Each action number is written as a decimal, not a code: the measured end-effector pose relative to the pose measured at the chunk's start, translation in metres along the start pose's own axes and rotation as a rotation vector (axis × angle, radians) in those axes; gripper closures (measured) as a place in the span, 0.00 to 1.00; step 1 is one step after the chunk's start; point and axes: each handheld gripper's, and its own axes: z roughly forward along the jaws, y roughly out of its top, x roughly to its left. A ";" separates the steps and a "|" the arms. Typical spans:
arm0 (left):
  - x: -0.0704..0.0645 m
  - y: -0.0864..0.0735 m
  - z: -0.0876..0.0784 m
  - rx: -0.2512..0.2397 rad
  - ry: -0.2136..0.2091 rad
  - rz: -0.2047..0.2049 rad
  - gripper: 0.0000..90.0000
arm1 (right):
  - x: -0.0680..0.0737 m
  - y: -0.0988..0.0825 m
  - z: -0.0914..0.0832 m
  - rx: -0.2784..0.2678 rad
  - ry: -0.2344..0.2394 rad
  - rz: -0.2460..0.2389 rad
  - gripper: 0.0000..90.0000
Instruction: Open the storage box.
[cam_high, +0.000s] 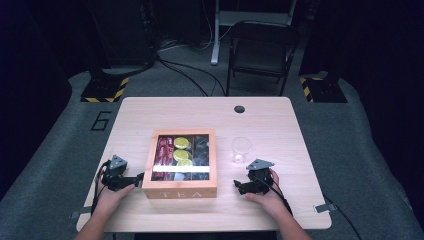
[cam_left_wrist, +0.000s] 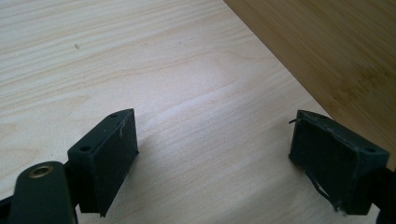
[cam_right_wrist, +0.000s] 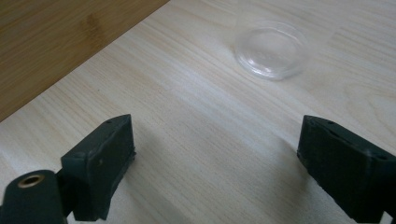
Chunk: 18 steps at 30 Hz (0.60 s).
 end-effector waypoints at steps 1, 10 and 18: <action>0.000 0.000 0.000 0.000 0.000 0.000 0.16 | 0.000 0.000 0.000 0.000 0.000 0.000 0.08; 0.001 0.000 0.000 0.001 0.002 -0.003 0.17 | 0.005 0.002 0.002 0.011 -0.012 0.028 0.04; 0.000 0.000 0.001 -0.007 0.008 -0.005 0.17 | 0.001 0.000 -0.001 -0.010 0.042 -0.032 0.18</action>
